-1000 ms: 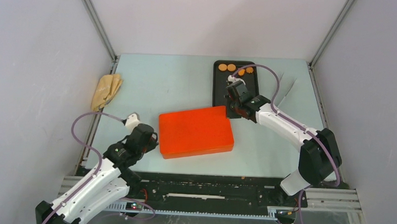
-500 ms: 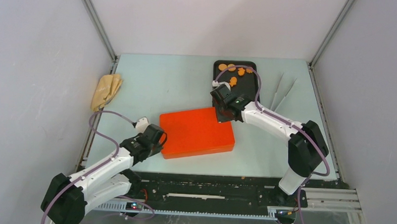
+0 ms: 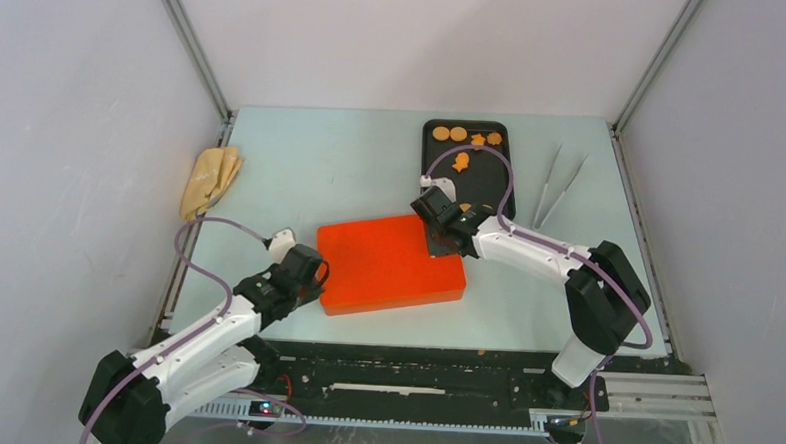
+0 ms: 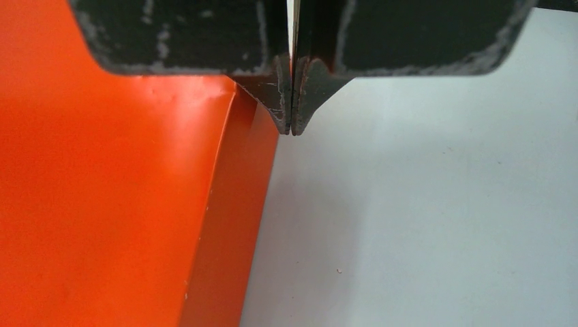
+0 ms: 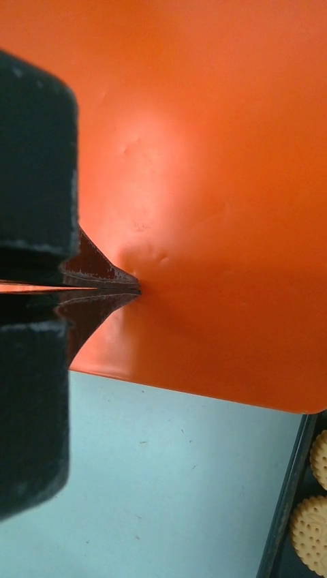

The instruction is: Pack the cookies

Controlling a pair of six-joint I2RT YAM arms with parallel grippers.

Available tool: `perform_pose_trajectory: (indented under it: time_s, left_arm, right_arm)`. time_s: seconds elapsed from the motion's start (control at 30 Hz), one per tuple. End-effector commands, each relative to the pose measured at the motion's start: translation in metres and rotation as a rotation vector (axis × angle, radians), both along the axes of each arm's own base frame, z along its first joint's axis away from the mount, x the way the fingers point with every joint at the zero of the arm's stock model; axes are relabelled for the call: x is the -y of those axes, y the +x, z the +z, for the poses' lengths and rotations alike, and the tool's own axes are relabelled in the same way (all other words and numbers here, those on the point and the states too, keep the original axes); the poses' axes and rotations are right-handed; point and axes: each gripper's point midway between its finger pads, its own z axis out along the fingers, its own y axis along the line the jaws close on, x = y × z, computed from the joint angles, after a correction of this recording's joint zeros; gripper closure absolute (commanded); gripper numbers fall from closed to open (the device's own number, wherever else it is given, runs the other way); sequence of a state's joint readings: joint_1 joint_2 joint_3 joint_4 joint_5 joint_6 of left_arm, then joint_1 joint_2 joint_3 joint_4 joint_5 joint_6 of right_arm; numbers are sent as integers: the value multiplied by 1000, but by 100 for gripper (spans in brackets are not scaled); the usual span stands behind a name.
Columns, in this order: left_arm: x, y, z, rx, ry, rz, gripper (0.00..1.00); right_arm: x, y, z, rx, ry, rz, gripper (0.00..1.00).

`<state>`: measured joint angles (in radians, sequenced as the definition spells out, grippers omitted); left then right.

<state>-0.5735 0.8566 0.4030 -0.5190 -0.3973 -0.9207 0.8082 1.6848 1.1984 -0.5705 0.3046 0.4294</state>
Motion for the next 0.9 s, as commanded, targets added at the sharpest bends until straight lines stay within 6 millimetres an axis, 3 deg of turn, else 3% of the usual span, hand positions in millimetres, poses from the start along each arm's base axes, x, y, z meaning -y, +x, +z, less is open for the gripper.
perform_pose_trajectory:
  time_s: [0.0,0.17,0.3,0.5,0.77,0.87]
  left_arm:
    - [2,7,14,52,-18,2,100]
    - [-9,14,41,126,27,23,98]
    - [-10,21,62,190,22,26,91]
    - [-13,24,70,213,34,31,84]
    - [-11,23,66,197,35,24,84]
    - [-12,23,67,204,34,26,82]
  right_arm:
    - [7,-25,-13,-58,-46,22,100]
    - [-1,-4,57,140,36,21,99]
    - [2,4,86,222,65,13,91]
    - [14,5,97,262,39,-13,81]
    - [26,7,84,261,-24,-49,79]
    - [27,7,89,276,-11,-63,62]
